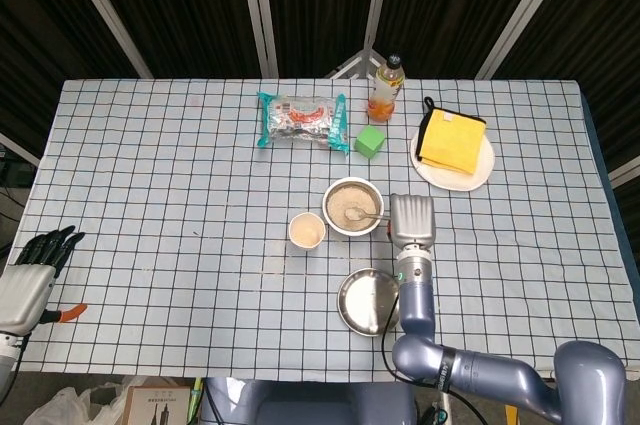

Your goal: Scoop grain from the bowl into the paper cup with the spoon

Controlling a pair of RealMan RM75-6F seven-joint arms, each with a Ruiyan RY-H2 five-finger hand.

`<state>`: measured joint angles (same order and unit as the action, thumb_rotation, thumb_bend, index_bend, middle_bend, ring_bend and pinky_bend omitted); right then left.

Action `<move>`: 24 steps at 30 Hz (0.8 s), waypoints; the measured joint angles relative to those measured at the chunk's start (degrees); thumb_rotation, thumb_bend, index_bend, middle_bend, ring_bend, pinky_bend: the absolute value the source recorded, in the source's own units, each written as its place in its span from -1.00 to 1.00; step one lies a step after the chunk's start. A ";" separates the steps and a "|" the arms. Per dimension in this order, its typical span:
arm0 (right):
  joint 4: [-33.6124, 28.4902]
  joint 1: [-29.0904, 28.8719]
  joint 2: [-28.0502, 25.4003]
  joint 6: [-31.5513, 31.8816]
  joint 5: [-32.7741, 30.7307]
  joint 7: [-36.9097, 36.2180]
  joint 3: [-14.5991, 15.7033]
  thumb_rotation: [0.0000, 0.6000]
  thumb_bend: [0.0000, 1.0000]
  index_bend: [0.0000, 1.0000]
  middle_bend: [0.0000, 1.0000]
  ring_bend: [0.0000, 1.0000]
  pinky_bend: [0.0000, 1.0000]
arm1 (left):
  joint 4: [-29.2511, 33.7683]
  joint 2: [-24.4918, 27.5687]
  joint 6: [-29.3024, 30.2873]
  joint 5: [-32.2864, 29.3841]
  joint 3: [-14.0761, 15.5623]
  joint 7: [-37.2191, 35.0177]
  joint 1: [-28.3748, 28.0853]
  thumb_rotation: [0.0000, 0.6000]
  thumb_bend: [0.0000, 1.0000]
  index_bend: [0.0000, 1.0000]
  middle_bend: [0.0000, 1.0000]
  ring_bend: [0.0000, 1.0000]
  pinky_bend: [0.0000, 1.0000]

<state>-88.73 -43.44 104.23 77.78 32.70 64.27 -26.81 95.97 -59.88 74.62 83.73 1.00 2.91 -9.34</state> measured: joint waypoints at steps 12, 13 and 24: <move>-7.86 -1.58 -2.30 4.00 -1.91 1.59 -0.47 1.00 0.00 0.26 0.84 0.96 1.00 | 0.10 0.06 -0.03 -0.01 0.04 -0.09 0.00 1.00 -1.00 -1.00 -1.00 -1.00 -1.00; -8.46 -1.75 -2.37 4.44 -1.98 1.82 -0.48 1.00 0.00 0.26 0.84 0.96 1.00 | 0.12 0.07 -0.04 -0.03 0.04 -0.10 -0.01 1.00 -1.00 -1.00 -1.00 -1.00 -1.00; -12.73 -5.10 -0.81 10.38 -2.73 5.31 0.33 1.00 0.00 0.26 0.84 0.96 1.00 | 0.20 0.38 -0.27 0.37 0.22 -1.10 -0.11 1.00 -1.00 -1.00 -1.00 -1.00 -1.00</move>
<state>-101.46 -48.54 103.42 88.17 29.97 69.58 -26.47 96.17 -59.50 74.36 84.10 1.21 1.81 -9.45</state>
